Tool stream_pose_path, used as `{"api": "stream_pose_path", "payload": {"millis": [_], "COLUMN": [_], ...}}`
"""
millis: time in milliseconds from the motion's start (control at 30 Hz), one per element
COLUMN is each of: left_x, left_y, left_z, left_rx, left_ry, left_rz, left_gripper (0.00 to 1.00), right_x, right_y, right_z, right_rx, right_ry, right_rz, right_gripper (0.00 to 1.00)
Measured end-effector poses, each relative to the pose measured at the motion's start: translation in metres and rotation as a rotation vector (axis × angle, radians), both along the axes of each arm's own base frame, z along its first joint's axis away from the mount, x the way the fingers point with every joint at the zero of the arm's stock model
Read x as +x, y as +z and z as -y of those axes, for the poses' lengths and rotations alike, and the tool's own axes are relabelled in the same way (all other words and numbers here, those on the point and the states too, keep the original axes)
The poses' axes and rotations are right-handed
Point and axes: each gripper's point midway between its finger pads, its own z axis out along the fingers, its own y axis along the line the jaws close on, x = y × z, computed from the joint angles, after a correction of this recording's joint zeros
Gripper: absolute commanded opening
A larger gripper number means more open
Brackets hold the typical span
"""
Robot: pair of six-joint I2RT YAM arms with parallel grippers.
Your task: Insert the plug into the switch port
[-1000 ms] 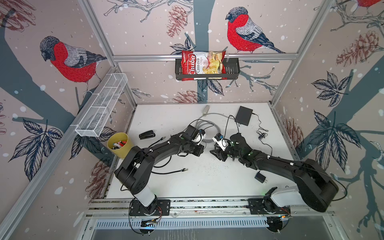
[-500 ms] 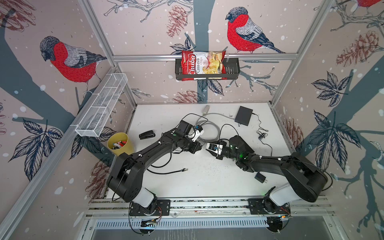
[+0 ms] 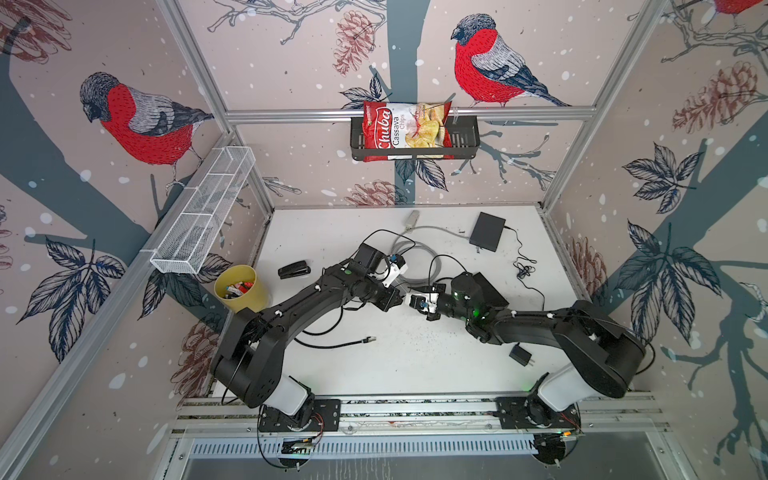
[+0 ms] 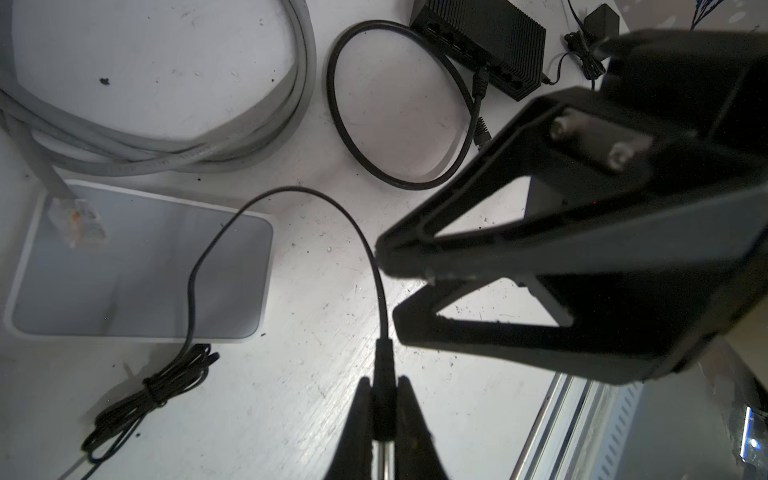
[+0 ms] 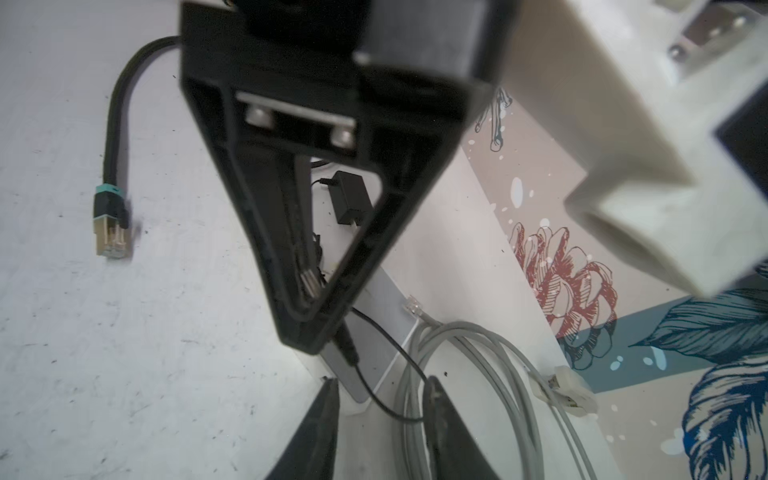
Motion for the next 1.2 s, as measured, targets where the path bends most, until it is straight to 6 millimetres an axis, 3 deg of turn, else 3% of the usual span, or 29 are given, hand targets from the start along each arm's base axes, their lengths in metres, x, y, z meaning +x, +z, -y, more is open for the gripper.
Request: {"api": "stream_pose_path", "payload": {"millis": [200, 333, 433, 567, 767, 900, 1200], "left_x": [0.000, -0.001, -0.001, -0.002, 0.009, 0.015, 0.012], "left_y": [0.000, 0.000, 0.000, 0.000, 0.000, 0.005, -0.009], "left_z": [0.000, 0.000, 0.001, 0.000, -0.006, -0.010, 0.002], "left_rx": [-0.002, -0.005, -0.008, -0.006, 0.005, -0.042, -0.196], "left_ry": [0.007, 0.008, 0.006, 0.007, 0.069, 0.143, 0.247], "left_rz": [-0.006, -0.012, -0.013, -0.013, -0.008, 0.008, -0.104], "left_gripper": [0.08, 0.08, 0.08, 0.08, 0.44, 0.49, 0.45], "right_x": [-0.003, -0.004, -0.002, -0.002, -0.004, -0.006, -0.011], "right_y": [-0.007, -0.009, -0.013, -0.016, -0.016, -0.021, -0.037], "right_z": [-0.005, -0.014, -0.015, -0.016, -0.013, -0.011, -0.005], "right_rx": [-0.025, -0.029, -0.040, -0.051, -0.070, -0.084, -0.089], "right_ry": [0.016, 0.029, 0.022, 0.018, 0.015, 0.004, -0.048], "right_rz": [-0.011, -0.009, -0.013, -0.019, -0.040, -0.089, -0.238], "right_gripper": [0.25, 0.23, 0.12, 0.05, 0.02, 0.02, 0.02]}}
